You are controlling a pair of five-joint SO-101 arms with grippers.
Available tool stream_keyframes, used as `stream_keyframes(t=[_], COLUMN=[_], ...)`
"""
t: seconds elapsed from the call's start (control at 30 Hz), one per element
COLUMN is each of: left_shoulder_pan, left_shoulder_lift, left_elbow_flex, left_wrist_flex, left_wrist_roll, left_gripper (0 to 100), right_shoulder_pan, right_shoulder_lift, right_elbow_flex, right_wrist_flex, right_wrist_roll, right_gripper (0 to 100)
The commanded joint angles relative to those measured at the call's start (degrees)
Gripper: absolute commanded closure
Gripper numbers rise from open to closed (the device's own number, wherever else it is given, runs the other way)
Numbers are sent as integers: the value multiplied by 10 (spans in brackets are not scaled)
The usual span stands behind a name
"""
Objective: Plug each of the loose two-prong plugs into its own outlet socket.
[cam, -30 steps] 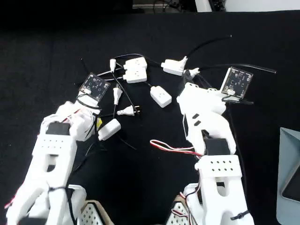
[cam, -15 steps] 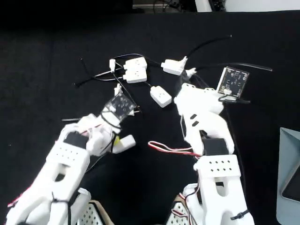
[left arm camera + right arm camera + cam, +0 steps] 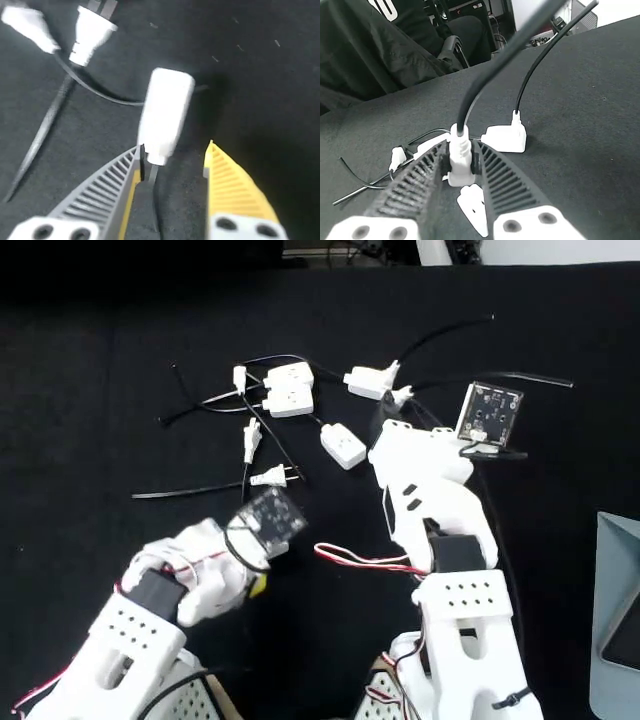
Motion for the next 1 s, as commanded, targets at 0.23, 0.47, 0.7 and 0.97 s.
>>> stream_keyframes(t=[0.23,0.47,0.7,0.97], left_shoulder_pan=[-102,-109,-111,-31], left_shoulder_lift=[-11,31,211,308], left_elbow_flex=[-101,-82,-145,-201], left_wrist_flex=[-16,-97,-145,-105], left_wrist_roll=[6,3,6,6], left_gripper=[789,789,755,773], right_shoulder_pan=[-7,-7,-7,-7], right_shoulder_lift=[1,1,1,1], right_elbow_flex=[-1,-1,-1,-1], right_wrist_flex=[-9,-9,-9,-9], right_wrist_roll=[6,6,6,6], right_gripper=[985,985,985,985])
